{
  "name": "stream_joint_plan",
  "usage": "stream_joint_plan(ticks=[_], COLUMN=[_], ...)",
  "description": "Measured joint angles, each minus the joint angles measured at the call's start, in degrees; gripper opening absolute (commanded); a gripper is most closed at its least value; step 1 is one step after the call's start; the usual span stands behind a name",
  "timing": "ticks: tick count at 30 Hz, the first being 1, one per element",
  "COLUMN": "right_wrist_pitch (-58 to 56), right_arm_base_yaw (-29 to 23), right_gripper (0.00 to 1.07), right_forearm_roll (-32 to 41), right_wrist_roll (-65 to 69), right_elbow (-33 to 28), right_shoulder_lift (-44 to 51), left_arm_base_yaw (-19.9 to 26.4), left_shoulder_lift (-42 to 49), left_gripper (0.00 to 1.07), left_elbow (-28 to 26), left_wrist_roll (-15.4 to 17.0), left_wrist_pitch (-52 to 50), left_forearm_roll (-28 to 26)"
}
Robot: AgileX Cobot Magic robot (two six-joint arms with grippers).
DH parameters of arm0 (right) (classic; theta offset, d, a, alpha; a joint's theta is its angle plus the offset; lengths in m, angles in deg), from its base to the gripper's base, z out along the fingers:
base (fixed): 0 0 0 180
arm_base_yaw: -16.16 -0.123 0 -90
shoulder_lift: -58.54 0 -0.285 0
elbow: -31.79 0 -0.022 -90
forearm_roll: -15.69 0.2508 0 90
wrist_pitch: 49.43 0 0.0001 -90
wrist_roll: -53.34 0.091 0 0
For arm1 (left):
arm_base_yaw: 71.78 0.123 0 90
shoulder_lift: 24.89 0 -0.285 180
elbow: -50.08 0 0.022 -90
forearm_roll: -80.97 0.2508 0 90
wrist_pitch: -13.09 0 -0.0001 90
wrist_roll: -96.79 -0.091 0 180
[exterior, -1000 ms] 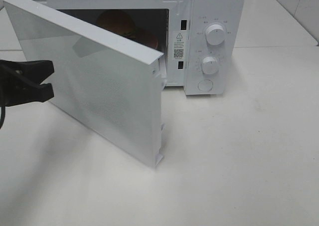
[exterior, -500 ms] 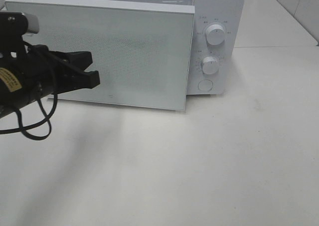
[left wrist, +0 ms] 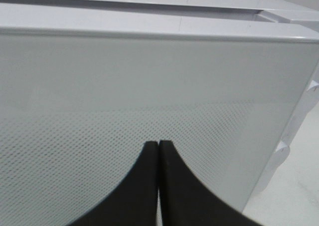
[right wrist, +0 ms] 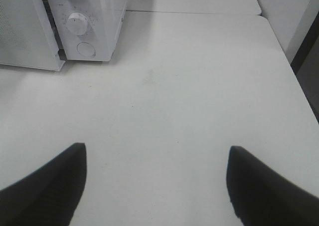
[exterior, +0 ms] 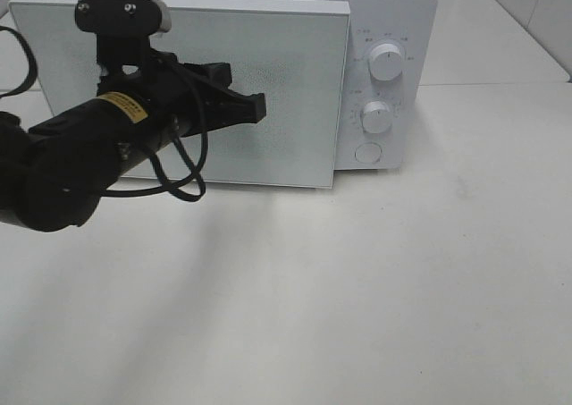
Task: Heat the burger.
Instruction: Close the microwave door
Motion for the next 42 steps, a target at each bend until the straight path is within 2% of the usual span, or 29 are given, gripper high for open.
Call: stream_joint_plan(ticks=[11,18,22,28,40,42], right_wrist_pitch=[0.0,0.0,0.0,0.0,0.0,0.0], right_arm_base_yaw=[0.0,0.0,0.0,0.0,0.0,0.0], right_gripper=[0.76,0.76,0.76,0.76,0.76,0.76], right_forearm_roll=[0.0,0.0,0.0,0.0,0.0,0.0], right_wrist_roll=[0.0,0.0,0.0,0.0,0.0,0.0], right_elbow=[0.0,0.0,0.0,0.0,0.0,0.0], right_shoulder_lift=[0.0,0.0,0.0,0.0,0.0,0.0], left_arm_base_yaw=[-1.3,-1.9,-2.2,-1.7,-1.2,-1.1], left_shoulder_lift=[-6.9,-9.7,-11.9,-13.8,-13.4,-12.1], left_gripper=[0.00,0.00,0.00,0.00,0.00,0.00], left_elbow=[-9.9,-13.5,-15.9,-20.2,-21.3,-21.1], left_wrist_roll=[-0.4,-0.5,-2.8,-3.7,-4.1,-4.5], left_wrist_pitch=[1.7,3.0,3.5,6.4,10.4,13.8], left_forearm_roll=[-1.5,-0.9,-0.3,-1.6,-0.7,-1.9])
